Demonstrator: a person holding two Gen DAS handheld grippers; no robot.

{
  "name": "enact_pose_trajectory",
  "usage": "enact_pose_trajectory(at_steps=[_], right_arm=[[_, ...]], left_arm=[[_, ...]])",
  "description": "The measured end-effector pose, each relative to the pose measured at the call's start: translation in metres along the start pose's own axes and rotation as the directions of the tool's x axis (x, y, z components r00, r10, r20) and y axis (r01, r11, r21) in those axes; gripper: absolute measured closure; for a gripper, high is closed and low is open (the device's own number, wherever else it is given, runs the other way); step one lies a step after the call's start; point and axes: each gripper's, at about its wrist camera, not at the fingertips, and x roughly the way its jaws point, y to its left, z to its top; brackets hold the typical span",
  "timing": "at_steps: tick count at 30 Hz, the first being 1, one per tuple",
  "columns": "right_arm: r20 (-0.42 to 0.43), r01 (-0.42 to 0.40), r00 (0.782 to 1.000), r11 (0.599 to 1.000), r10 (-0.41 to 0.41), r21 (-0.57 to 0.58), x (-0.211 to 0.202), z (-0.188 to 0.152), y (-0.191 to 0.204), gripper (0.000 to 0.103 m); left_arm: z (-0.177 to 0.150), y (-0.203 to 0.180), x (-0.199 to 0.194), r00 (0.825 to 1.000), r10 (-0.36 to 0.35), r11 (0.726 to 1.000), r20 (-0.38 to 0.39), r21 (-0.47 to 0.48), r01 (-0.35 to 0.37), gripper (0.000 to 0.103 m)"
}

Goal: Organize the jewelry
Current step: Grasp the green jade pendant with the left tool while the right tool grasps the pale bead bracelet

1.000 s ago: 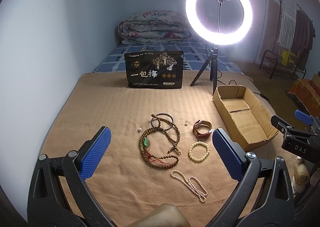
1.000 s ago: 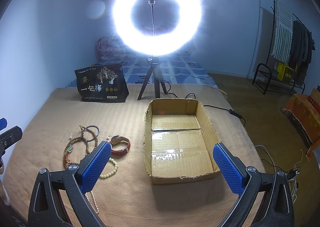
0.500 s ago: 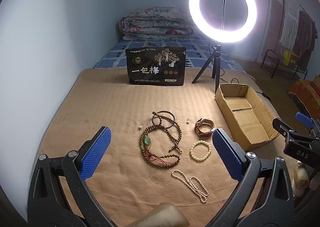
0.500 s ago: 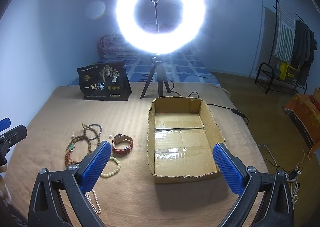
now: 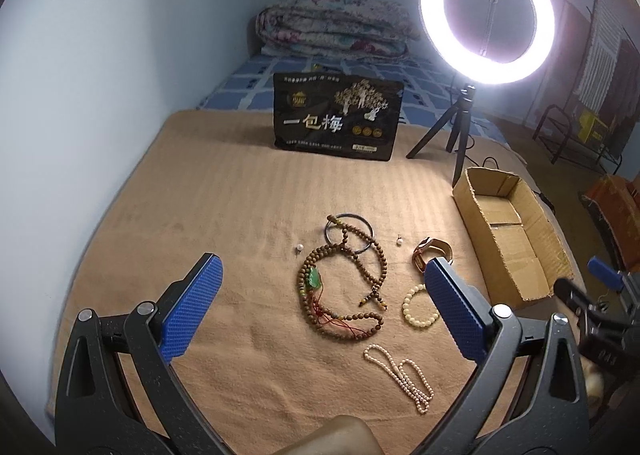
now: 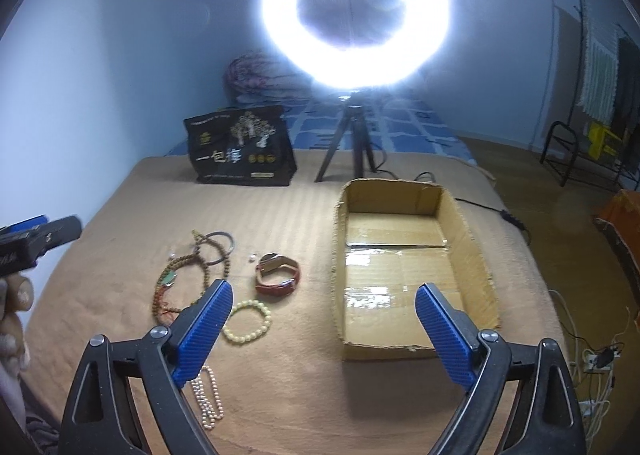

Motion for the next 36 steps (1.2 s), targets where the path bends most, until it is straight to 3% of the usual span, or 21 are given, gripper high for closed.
enact_pose_trajectory(at_steps=[7, 12, 18, 23, 28, 36], right_arm=[[-0.074, -0.083, 0.994, 0.996, 0.081, -0.024, 0.021, -0.005, 0.013, 0.02], [-0.158, -0.147, 0.977, 0.989, 0.143, -0.015, 0.039, -0.012, 0.018, 0.03], [-0.235, -0.208, 0.949, 0.978, 0.21, 0.034, 0.059, -0.019, 0.023, 0.041], [-0.272, -0.224, 0.938, 0.974, 0.217, 0.003, 0.065, -0.023, 0.032, 0.049], [-0.316, -0.259, 0.917, 0.966, 0.245, -0.004, 0.076, -0.024, 0.04, 0.059], [-0.383, -0.307, 0.873, 0.951, 0.301, 0.047, 0.098, -0.027, 0.042, 0.065]], left_arm=[[0.011, 0.024, 0.027, 0.995, -0.038, 0.997, -0.096, -0.067, 0.032, 0.022], [0.012, 0.04, 0.052, 0.982, -0.071, 0.991, -0.177, -0.12, 0.05, 0.034], [0.003, 0.048, 0.076, 0.959, -0.119, 0.982, -0.258, -0.171, 0.076, 0.041], [-0.005, 0.048, 0.092, 0.937, -0.153, 0.976, -0.313, -0.195, 0.094, 0.051], [-0.005, 0.039, 0.109, 0.921, -0.182, 0.973, -0.345, -0.195, 0.119, 0.065], [-0.004, 0.029, 0.148, 0.886, -0.205, 0.971, -0.416, -0.202, 0.13, 0.071]])
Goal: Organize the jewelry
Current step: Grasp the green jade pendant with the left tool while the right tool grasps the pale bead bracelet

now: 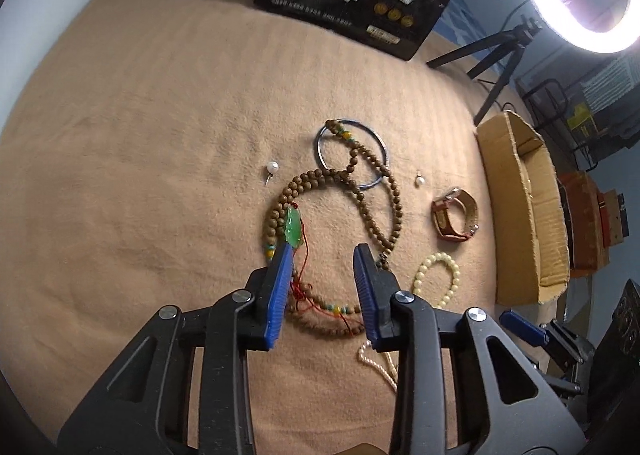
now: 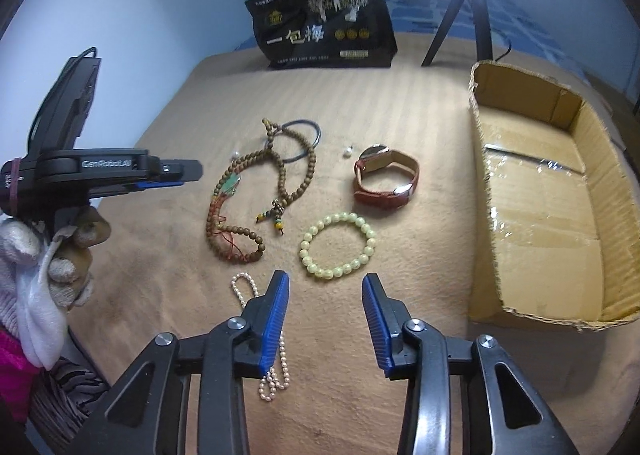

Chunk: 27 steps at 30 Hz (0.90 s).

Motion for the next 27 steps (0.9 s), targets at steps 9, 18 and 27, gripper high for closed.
enact_pose_trajectory(at_steps=[9, 18, 27], right_arm=[[-0.035, -0.012, 0.999, 1.0, 0.012, -0.001, 0.019, 0.007, -0.001, 0.069], [-0.069, -0.025, 0.997, 0.999, 0.027, 0.02, 0.036, 0.013, -0.006, 0.07], [-0.082, -0.025, 0.996, 0.999, 0.027, 0.028, 0.041, 0.015, -0.008, 0.07]], left_arm=[[0.011, 0.008, 0.031, 0.999, 0.026, 1.0, -0.048, -0.01, -0.027, 0.081], [0.015, 0.009, 0.044, 0.997, 0.053, 0.999, -0.06, -0.007, -0.054, 0.081], [0.016, 0.006, 0.046, 0.997, 0.053, 0.998, -0.064, 0.019, -0.052, 0.088]])
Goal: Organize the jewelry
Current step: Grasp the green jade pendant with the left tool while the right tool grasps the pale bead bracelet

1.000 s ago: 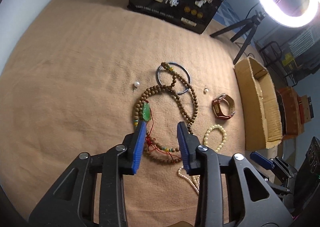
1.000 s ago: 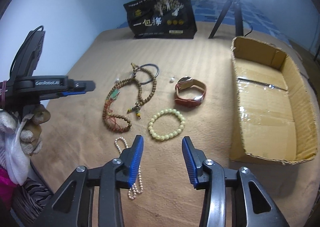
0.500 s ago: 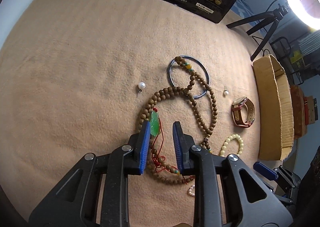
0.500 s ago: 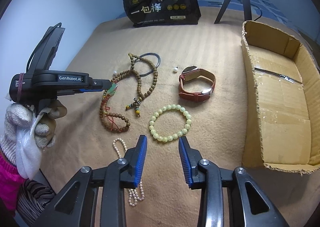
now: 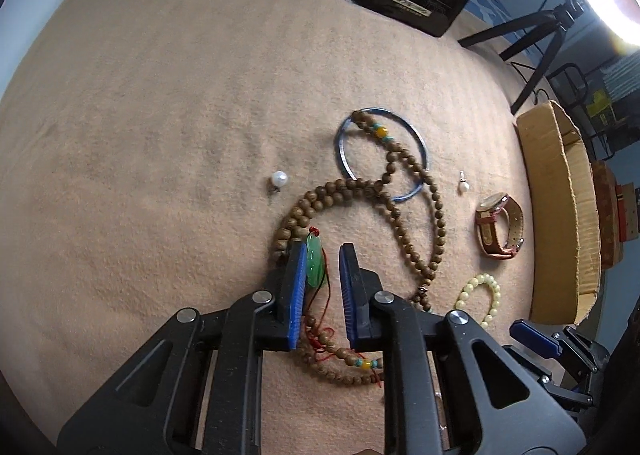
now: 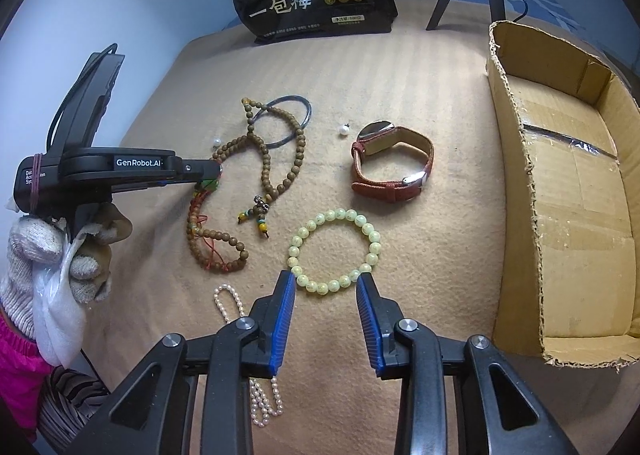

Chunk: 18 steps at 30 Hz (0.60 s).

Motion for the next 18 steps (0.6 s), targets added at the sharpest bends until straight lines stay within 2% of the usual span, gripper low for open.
enact_pose_trajectory(at_steps=[12, 18], right_arm=[[-0.008, 0.017, 1.0, 1.0, -0.017, 0.003, 0.008, 0.001, 0.0, 0.07], [-0.02, 0.07, 0.997, 0.998, -0.07, 0.001, 0.018, 0.006, -0.003, 0.07]], left_arm=[[0.0, -0.007, 0.013, 0.999, 0.027, 0.999, -0.02, 0.026, -0.026, 0.088], [0.0, -0.013, 0.02, 0.999, 0.048, 0.998, -0.018, 0.047, -0.047, 0.088]])
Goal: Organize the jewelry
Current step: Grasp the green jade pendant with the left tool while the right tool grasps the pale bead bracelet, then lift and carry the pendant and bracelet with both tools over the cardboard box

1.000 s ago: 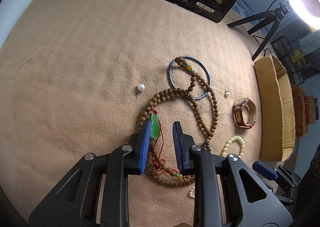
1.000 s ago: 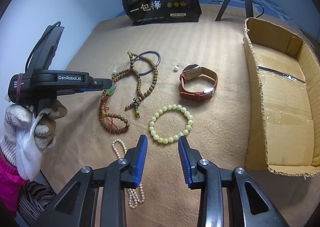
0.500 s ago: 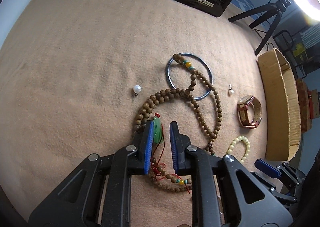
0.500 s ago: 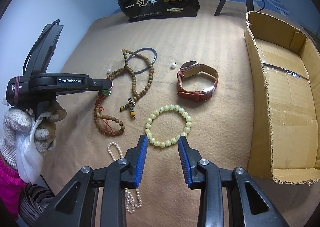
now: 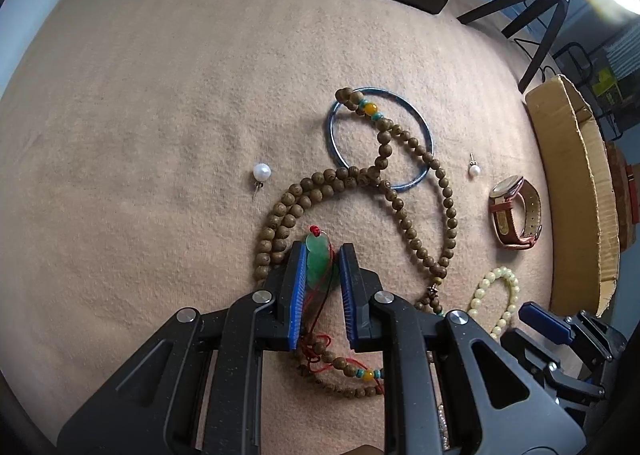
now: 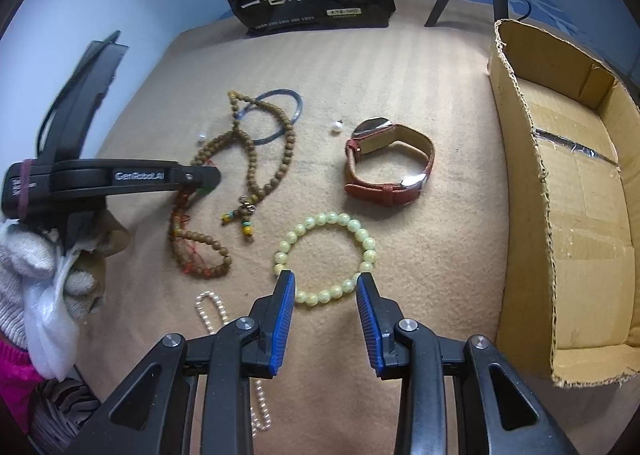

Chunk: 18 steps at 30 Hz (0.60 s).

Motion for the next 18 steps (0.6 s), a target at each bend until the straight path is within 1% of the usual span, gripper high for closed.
enact_pose_trajectory(at_steps=[5, 6, 11, 13, 14, 15, 18], right_arm=[[-0.017, 0.038, 0.999, 0.999, -0.038, 0.014, 0.007, 0.003, -0.004, 0.07], [-0.027, 0.043, 0.999, 0.999, -0.043, 0.014, 0.011, 0.003, -0.004, 0.07], [-0.042, 0.066, 0.997, 0.998, -0.066, -0.013, 0.018, 0.007, 0.001, 0.07], [-0.036, 0.06, 0.997, 0.998, -0.061, -0.027, 0.018, 0.007, 0.004, 0.092], [-0.034, 0.05, 0.998, 0.998, -0.051, -0.03, 0.017, 0.007, 0.004, 0.093], [-0.03, 0.047, 0.998, 0.998, -0.048, -0.029, 0.017, 0.008, 0.006, 0.098], [-0.011, 0.037, 0.999, 0.999, -0.037, -0.033, 0.012, 0.009, 0.009, 0.098]], left_arm=[[0.003, 0.0, 0.002, 1.0, -0.008, 1.0, 0.006, -0.011, 0.008, 0.088], [0.004, -0.001, 0.003, 1.0, -0.004, 1.0, 0.012, -0.006, 0.004, 0.089], [0.003, 0.0, 0.003, 1.0, -0.007, 1.0, 0.025, 0.0, 0.007, 0.091], [0.004, 0.002, 0.002, 0.999, -0.017, 1.0, 0.028, -0.01, 0.018, 0.091], [0.002, 0.004, 0.0, 0.999, -0.019, 1.0, 0.03, -0.011, 0.02, 0.091], [0.002, 0.004, -0.002, 0.999, -0.021, 1.0, 0.034, -0.013, 0.022, 0.091], [0.002, 0.005, -0.01, 0.998, -0.036, 0.999, 0.046, -0.02, 0.037, 0.091]])
